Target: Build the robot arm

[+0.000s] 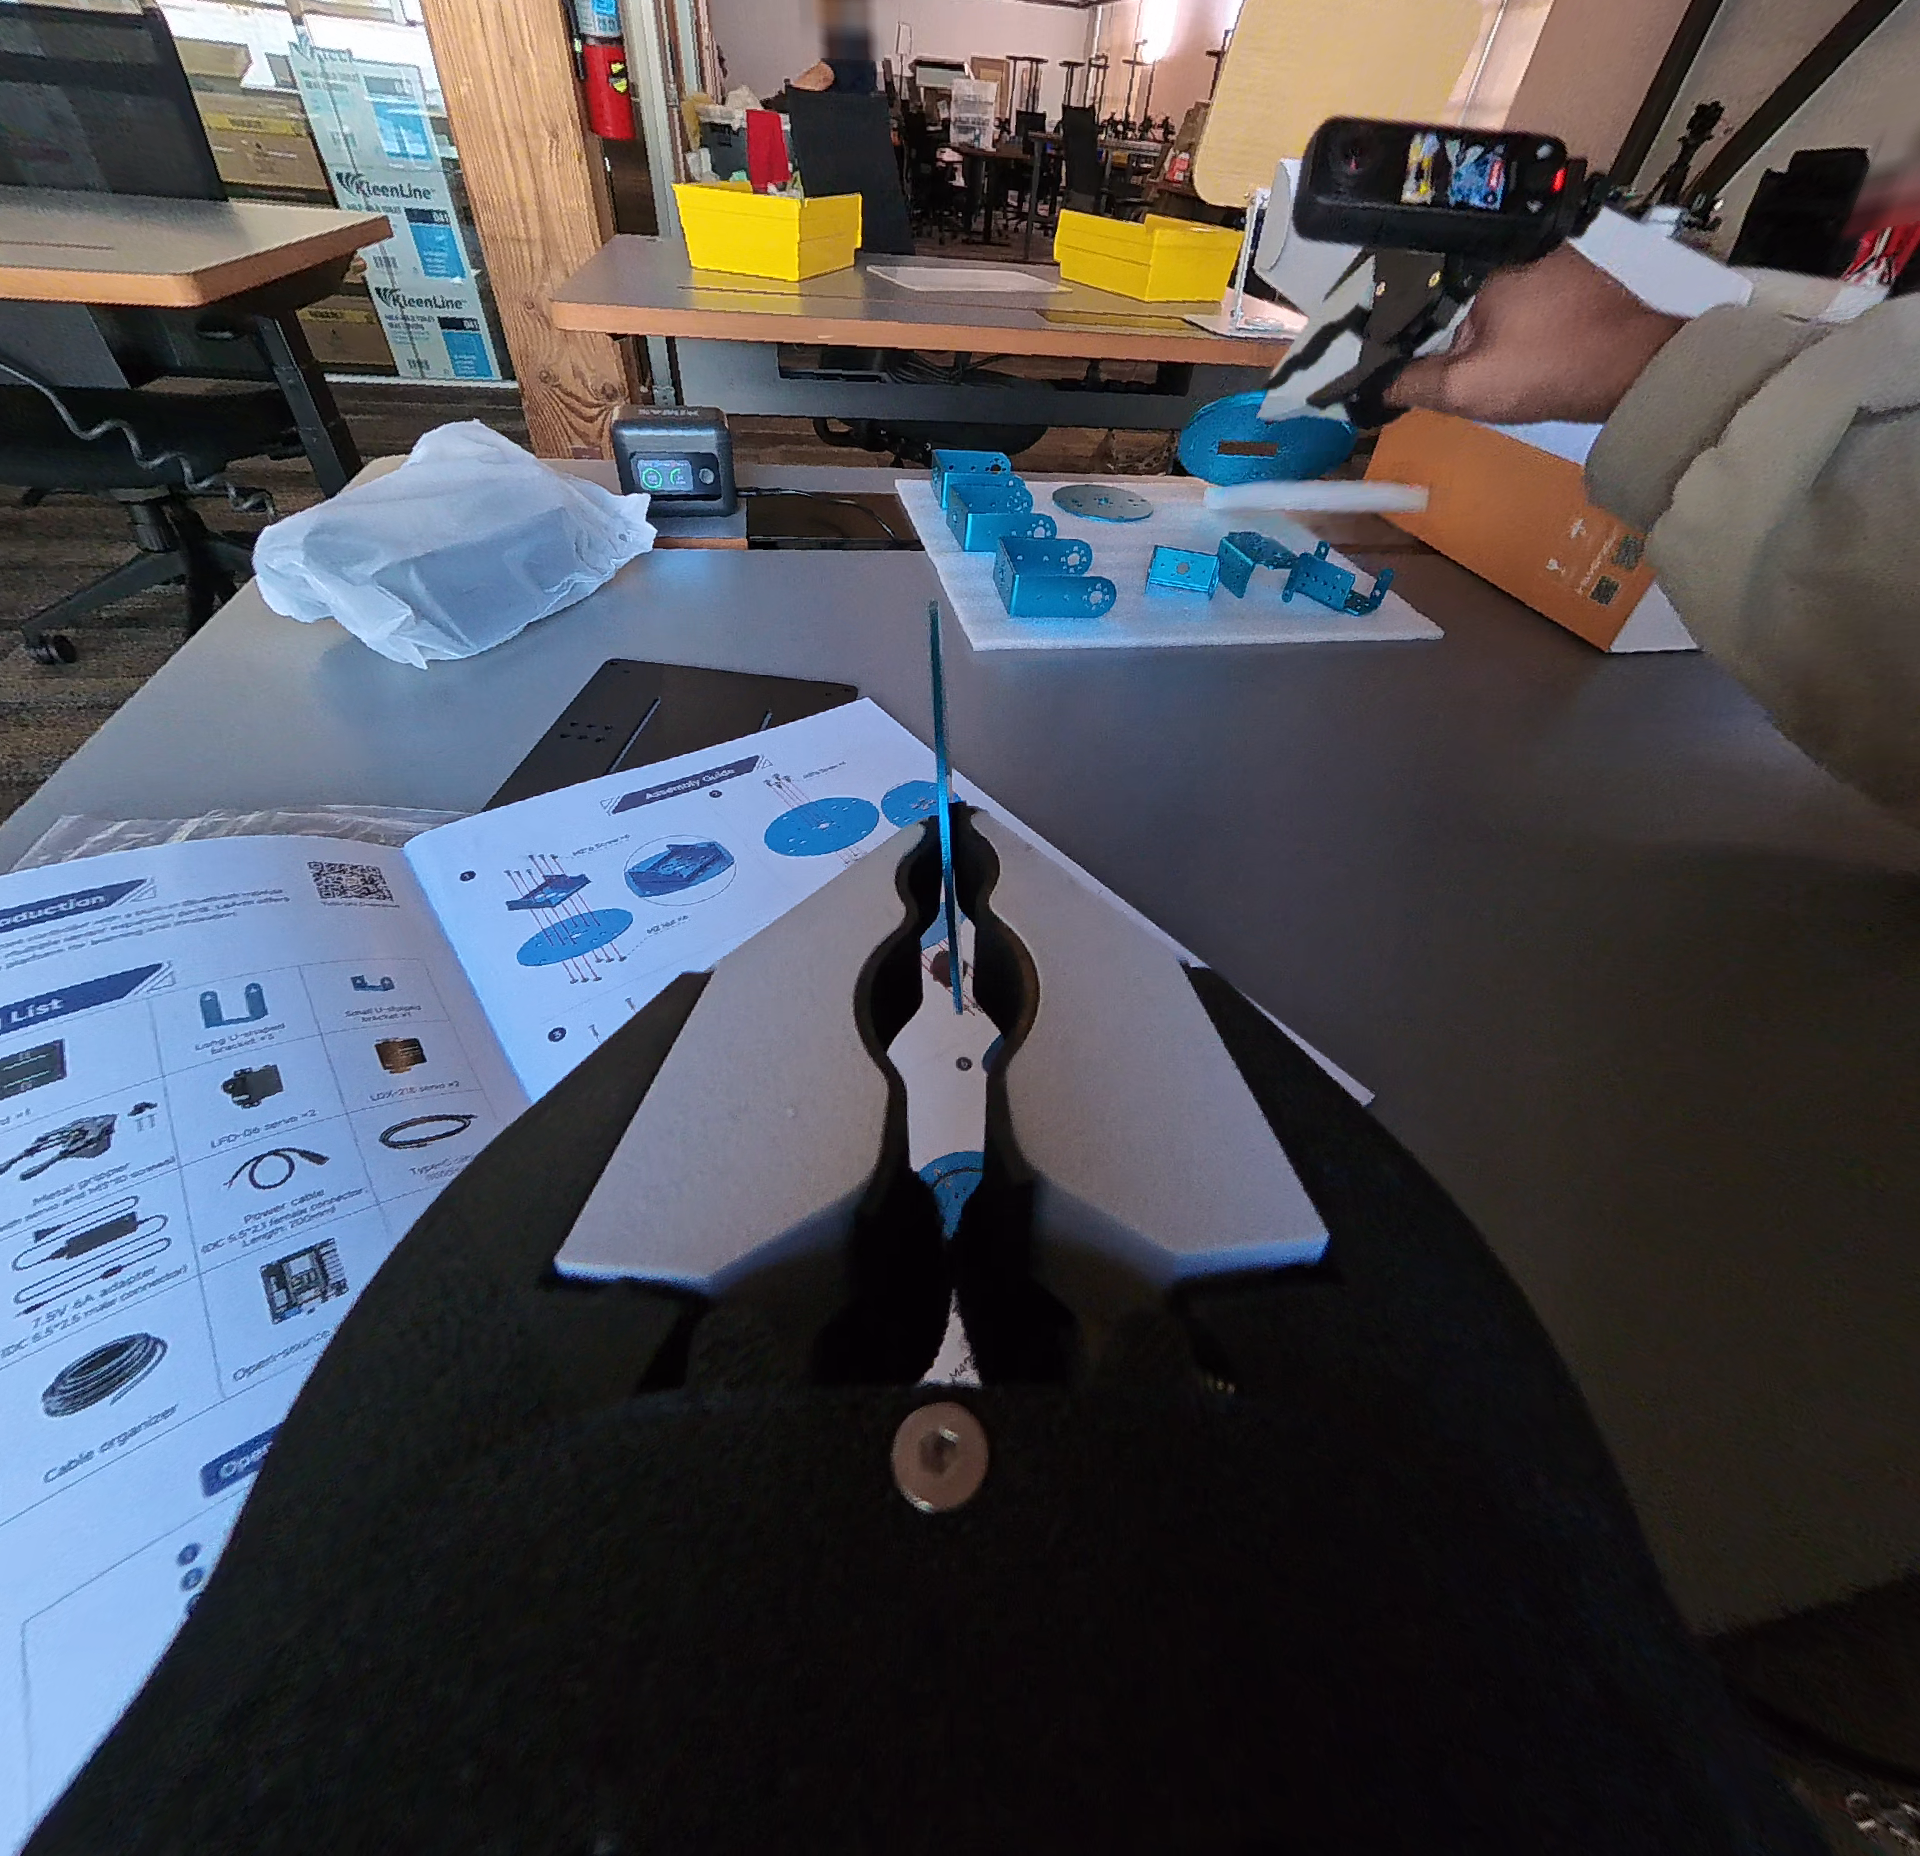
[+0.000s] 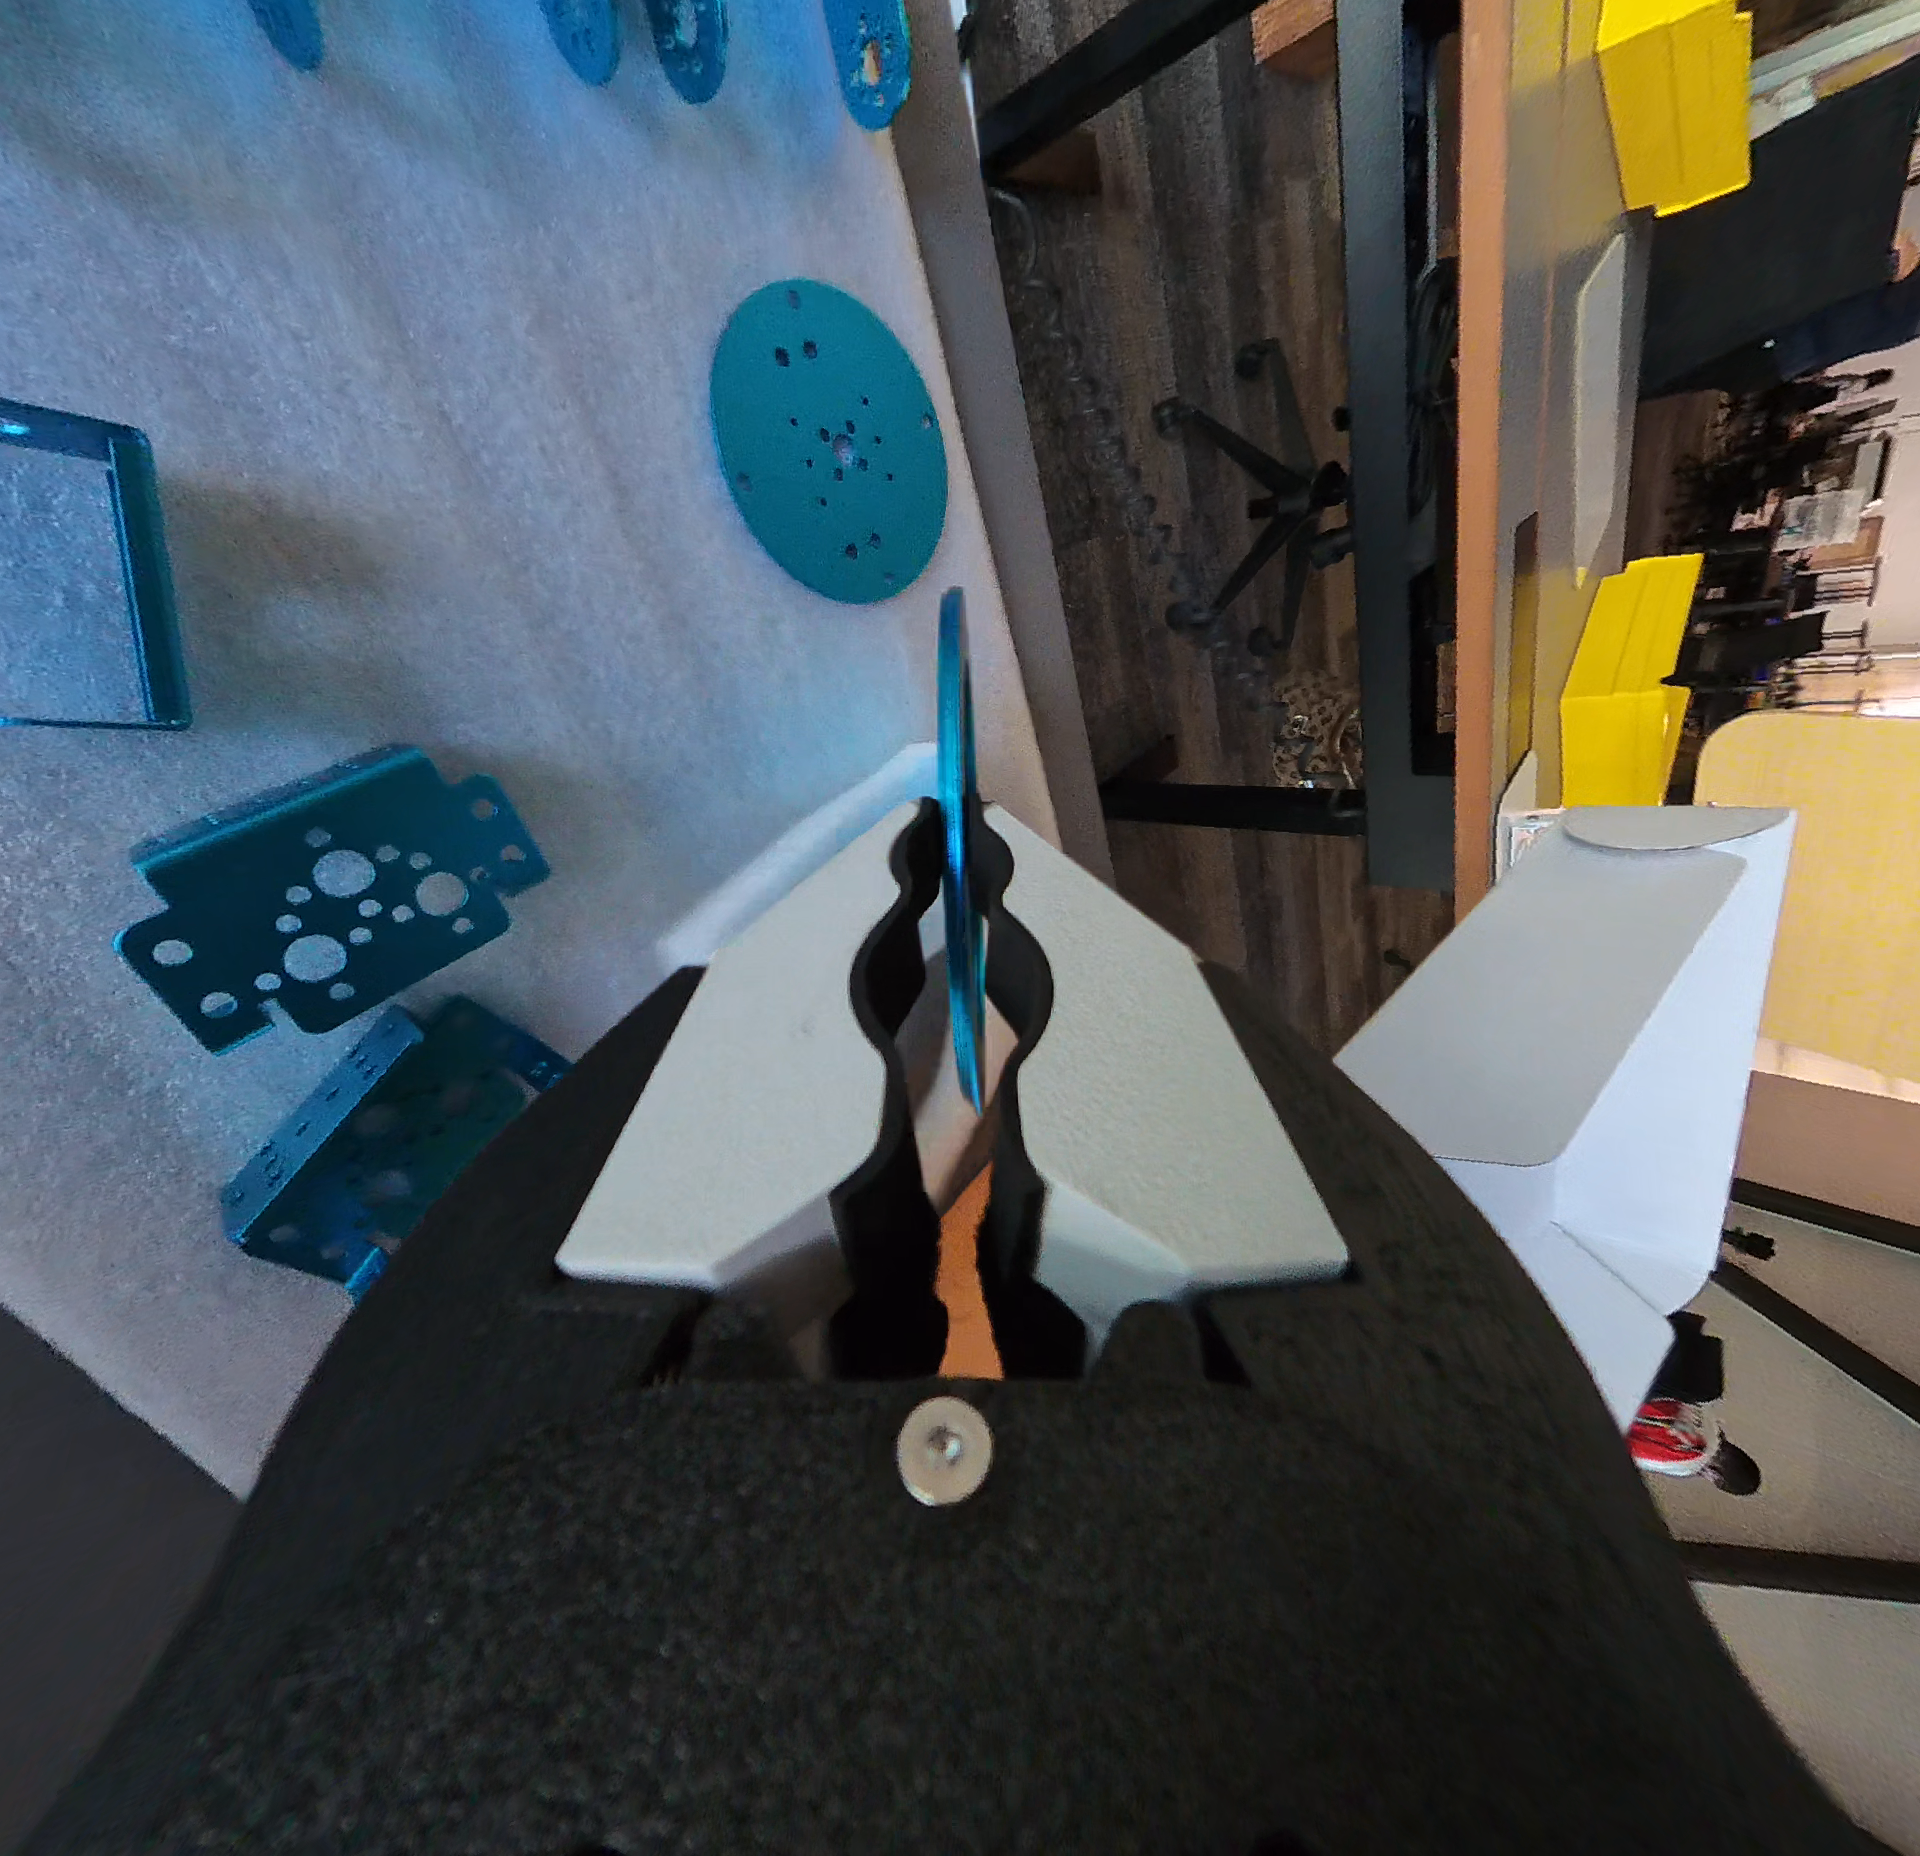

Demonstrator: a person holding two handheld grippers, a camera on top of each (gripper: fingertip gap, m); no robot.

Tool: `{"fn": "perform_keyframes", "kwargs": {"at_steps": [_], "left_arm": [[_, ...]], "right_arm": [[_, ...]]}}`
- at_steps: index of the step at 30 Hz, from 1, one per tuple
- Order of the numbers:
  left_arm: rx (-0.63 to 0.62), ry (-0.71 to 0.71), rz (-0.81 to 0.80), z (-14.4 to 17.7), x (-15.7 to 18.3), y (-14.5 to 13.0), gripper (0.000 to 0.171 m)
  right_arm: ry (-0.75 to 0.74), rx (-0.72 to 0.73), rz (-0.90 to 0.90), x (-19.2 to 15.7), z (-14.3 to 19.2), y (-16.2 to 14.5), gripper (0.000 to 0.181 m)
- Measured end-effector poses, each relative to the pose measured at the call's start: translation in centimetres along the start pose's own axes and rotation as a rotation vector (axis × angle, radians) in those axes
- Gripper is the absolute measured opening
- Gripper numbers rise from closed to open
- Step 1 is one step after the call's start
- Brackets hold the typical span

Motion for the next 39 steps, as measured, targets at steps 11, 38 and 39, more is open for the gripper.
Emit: {"fn": "perform_keyframes", "kwargs": {"at_steps": [11, 38, 39], "left_arm": [[-0.003, 0.005, -0.005, 0.0, 0.3, 0.1, 0.0], [-0.003, -0.006, -0.028, -0.3, 1.5, 0.7, 0.0], [-0.003, -0.008, -0.029, -0.3, 1.6, 0.8, 0.0]], "right_arm": [[-0.113, 0.058, 0.02, 1.0, 1.4, -3.3, 0.003], [0.305, -0.031, -0.286, -4.8, -0.9, -6.2, 0.013], [0.324, -0.035, -0.316, -4.7, -0.9, -6.3, 0.013]]}}
Point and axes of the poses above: each gripper's, where its closed fingertips meet, z back along the fingers, y out of its top, x = y × z across the jaws, the point moved 5 cm from there along z, back along the fingers, and after that the axes turned 13 degrees about -y, right-handed, at the moved point
